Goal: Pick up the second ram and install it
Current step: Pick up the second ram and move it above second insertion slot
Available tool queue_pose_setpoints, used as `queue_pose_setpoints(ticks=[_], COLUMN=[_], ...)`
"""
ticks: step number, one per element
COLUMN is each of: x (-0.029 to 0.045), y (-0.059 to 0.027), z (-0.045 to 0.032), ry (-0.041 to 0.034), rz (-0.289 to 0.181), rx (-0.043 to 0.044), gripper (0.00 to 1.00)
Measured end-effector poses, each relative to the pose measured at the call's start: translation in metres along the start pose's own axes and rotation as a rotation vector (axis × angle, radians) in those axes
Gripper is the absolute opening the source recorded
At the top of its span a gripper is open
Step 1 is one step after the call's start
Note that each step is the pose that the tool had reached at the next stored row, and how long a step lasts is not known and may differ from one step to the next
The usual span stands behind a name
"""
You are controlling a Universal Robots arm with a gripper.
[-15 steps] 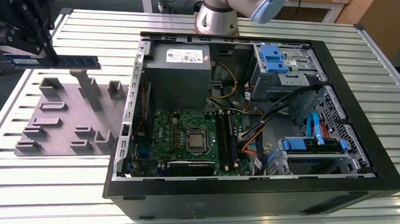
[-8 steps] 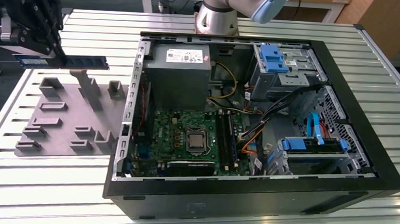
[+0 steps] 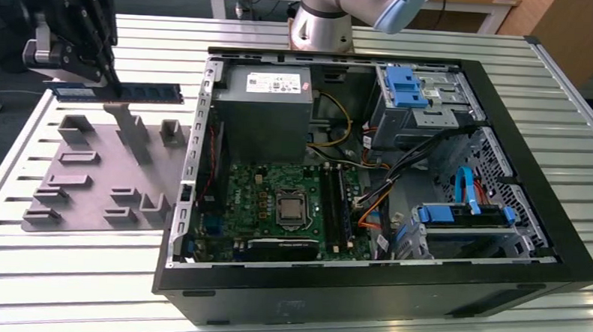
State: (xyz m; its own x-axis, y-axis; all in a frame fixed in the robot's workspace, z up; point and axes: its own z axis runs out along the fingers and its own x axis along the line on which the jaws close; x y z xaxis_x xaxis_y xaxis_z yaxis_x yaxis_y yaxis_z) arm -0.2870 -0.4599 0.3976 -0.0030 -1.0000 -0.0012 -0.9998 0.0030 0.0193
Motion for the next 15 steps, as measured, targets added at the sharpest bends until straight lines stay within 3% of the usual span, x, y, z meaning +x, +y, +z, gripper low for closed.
queue_pose_setpoints(ticks=[15], x=[-0.0001], y=[-0.0264], z=[-0.0005], ry=[0.0], rz=[0.0], rx=[0.0], gripper=[0.14])
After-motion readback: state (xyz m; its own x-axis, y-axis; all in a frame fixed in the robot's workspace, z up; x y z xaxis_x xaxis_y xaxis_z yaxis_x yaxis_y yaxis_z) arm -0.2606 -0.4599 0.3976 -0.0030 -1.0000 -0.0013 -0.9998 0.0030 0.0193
